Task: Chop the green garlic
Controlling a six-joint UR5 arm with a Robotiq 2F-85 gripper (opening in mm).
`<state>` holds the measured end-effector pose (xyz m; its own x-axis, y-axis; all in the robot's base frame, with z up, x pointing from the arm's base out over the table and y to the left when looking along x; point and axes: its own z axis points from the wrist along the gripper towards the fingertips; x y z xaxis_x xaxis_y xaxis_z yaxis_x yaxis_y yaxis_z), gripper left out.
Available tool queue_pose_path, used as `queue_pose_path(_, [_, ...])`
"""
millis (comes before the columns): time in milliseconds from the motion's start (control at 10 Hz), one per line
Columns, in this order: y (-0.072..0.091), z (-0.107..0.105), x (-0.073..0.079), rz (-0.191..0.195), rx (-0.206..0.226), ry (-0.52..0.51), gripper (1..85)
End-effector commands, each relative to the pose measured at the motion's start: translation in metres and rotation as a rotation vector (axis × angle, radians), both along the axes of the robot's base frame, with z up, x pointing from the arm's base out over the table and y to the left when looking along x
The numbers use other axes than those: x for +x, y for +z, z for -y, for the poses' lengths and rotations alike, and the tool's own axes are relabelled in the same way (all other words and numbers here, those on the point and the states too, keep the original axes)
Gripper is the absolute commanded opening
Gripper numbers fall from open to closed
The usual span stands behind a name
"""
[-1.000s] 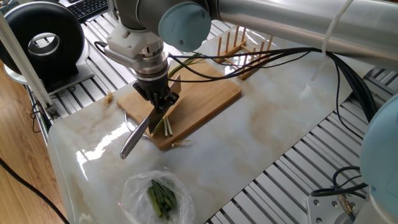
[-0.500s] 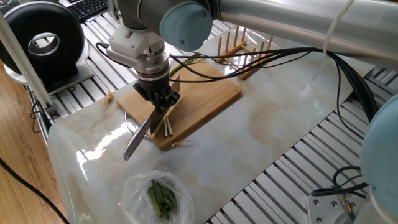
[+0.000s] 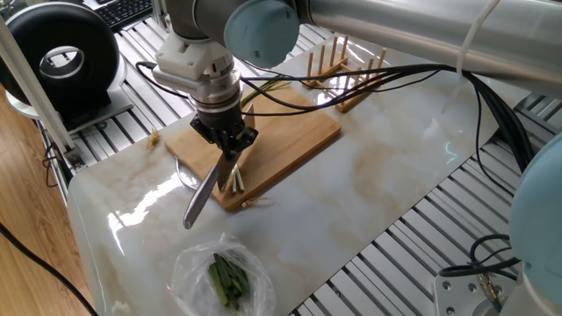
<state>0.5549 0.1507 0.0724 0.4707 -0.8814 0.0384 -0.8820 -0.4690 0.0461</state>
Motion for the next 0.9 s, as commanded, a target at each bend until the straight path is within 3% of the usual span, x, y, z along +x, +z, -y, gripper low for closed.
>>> queue_pose_path(0, [0.004, -0.001, -0.003, -0.014, 0.010, 0.010, 1.3])
queue_pose_path(300, [0.016, 0.009, 0.000, -0.031, 0.003, -0.032, 1.3])
queue_pose_path(500, [0.016, 0.017, 0.016, 0.006, -0.009, -0.047, 1.3])
queue_pose_path(800, [0.015, 0.010, 0.022, 0.024, 0.016, -0.064, 1.3])
